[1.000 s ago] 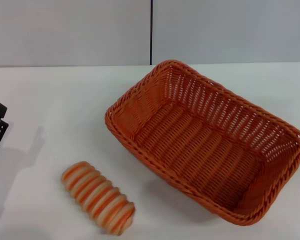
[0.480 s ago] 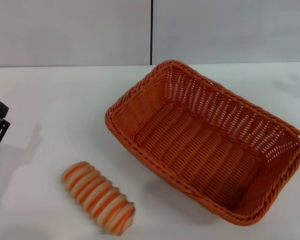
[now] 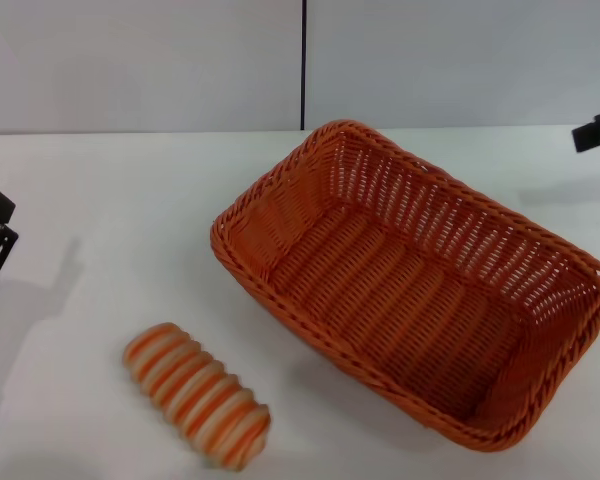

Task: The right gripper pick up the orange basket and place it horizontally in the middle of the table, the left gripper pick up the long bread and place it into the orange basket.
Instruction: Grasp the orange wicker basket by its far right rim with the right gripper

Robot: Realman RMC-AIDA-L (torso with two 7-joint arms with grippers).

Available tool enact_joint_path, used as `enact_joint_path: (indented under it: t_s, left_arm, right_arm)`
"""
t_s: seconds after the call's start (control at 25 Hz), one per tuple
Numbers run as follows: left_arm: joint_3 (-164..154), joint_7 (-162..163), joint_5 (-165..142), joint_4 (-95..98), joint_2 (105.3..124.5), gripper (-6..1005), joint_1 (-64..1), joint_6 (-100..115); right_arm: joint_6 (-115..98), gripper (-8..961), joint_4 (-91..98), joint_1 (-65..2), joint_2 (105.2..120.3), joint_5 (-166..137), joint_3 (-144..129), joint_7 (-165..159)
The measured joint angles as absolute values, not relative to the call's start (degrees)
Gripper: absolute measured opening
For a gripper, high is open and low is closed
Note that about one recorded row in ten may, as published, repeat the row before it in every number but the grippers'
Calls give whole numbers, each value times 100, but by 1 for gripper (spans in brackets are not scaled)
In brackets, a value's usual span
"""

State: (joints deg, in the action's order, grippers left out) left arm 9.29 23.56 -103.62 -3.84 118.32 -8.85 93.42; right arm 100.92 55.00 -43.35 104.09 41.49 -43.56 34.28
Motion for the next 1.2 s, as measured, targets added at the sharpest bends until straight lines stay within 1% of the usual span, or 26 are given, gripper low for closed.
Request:
enact_joint_path:
  t_s: [0.04,0.08,0.16,0.24,0.32,0.36,0.4,0.52,0.56,0.6,0.72,0.76,0.8,0.92,0.96,1.0,1.12,1.16,1.2]
  left_arm:
    - [930,2356,-10361,-384,11832,780,-888,9333]
    - [930,2356,-10361,-384,11832,780,-888,9333]
    - [933,2357,-10361,-374,11834,779,-894,9316]
    - [940,2358,-10361,-377,11834,779,-895,9315]
    - [960,2359,-10362,-384,11834,779,-896,9313]
    - [989,2364,-10362,-387,11833,779,-897,9309]
    - [989,2364,-10362,-387,11833,779,-897,9309]
    - [1003,2426,-10362,-381,11826,779,-896,9338]
    - [1003,2458,-10362,-372,11821,779,-894,9360]
    - [1003,2496,-10362,-362,11818,779,-892,9382]
    - [1003,2552,-10362,-349,11813,780,-871,9400]
    - [1003,2558,-10363,-340,11812,780,-829,9407]
    - [1003,2558,-10363,-340,11812,780,-829,9407]
    - [1002,2558,-10362,-332,11812,779,-759,9415]
    - [1002,2558,-10362,-322,11812,779,-726,9417]
    - [1002,2558,-10362,-322,11812,779,-726,9417]
    - [1002,2558,-10362,-305,11812,779,-676,9422]
    - [1002,2558,-10363,-296,11807,779,-665,9429]
    - [1002,2558,-10363,-296,11807,779,-665,9429]
  right_arm:
    - [9971,681,5221,-4581,10437,3773,-4378,3453]
    - [9971,679,5221,-4581,10437,3773,-4378,3453]
    - [9873,676,4742,-4950,10488,3495,-4395,3623]
    - [9851,672,4658,-5014,10514,3481,-4399,3663]
    - [9785,668,4483,-5154,10597,3462,-4431,3736]
    - [9706,666,4408,-5244,10704,3442,-4507,3756]
    - [9706,664,4408,-5244,10704,3442,-4507,3756]
    - [9560,659,4398,-5311,10846,3409,-4746,3753]
    - [9426,657,4381,-5335,10944,3378,-4957,3735]
    - [9426,655,4381,-5335,10944,3378,-4957,3735]
    - [9290,649,4377,-5314,11069,3365,-5129,3739]
    - [9190,647,4378,-5284,11150,3364,-5134,3805]
    - [9190,645,4378,-5284,11150,3364,-5134,3805]
    - [9029,639,4378,-5233,11251,3382,-5108,3919]
    - [8881,638,4373,-5204,11338,3380,-5121,3971]
    - [8881,636,4373,-5204,11338,3380,-5121,3971]
    - [8656,630,4354,-5143,11466,3371,-5142,4111]
    - [8488,628,4333,-5104,11534,3378,-5143,4235]
    - [8488,626,4333,-5104,11534,3378,-5143,4235]
